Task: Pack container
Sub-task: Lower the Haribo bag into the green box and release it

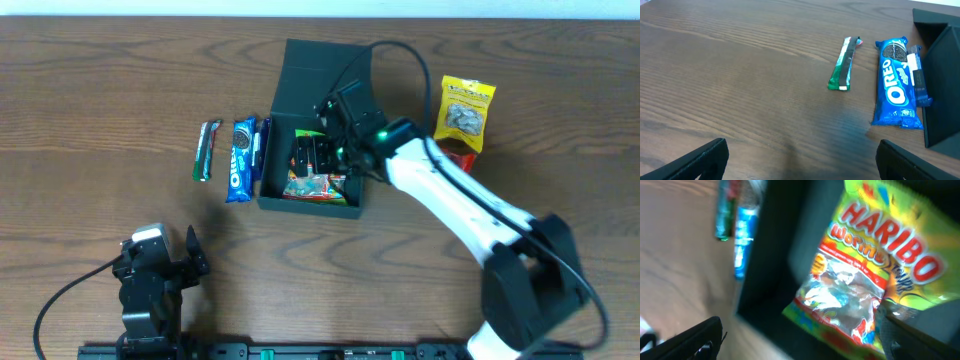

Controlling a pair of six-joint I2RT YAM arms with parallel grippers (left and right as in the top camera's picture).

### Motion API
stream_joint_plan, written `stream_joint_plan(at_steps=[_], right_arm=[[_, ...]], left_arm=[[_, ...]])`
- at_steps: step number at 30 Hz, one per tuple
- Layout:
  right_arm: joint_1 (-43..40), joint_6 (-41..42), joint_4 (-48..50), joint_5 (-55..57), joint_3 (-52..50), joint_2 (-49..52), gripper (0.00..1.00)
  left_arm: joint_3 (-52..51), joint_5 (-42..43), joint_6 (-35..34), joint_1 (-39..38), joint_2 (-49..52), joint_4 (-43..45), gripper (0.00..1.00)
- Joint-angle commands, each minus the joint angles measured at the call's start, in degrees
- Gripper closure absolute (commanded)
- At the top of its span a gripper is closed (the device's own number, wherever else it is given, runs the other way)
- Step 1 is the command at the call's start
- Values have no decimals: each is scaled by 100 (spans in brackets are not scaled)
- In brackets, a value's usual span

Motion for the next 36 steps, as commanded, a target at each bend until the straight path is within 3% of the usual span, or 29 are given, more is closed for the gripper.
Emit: stream_joint_plan(at_steps=[1,2,4,5,6,7,9,12,17,25,32,36], right_arm=[[-96,-546,-450,599,245,-590,5],[-96,-557,-704,887,245,-597,10],[-96,-557,-1093,1290,221,-564,35],[-96,-557,-1187,1364,208,-546,51],[-94,-557,-1233,1368,181,-507,76],[-81,-560,-1224,1353,173,-492,87],[-13,-702,-1071,1338,166,-437,98],[129,-960,-765,1394,164,-243,98],[96,-525,-916,1532,164,507,98],[103,-511,-516,1532,164,1515,99],[216,-1478,175,1187,164,1788,99],[243,-1561,144,1126,164,1788,99]], left_arm=[[-94,-79,98,35,-35,2,4],[-94,-79,98,35,-35,2,5],[-94,-79,98,35,-35,2,5],[-94,-79,98,35,-35,2,5],[-94,-79,98,35,-35,2,5],[-94,-79,98,35,-35,2,5],[-94,-81,103,35,-35,4,5],[-94,-107,103,37,-35,4,5],[-94,-98,101,35,-35,4,5],[-94,306,96,35,-35,4,5],[-94,350,96,35,-35,2,5],[-94,350,96,35,-35,2,5]])
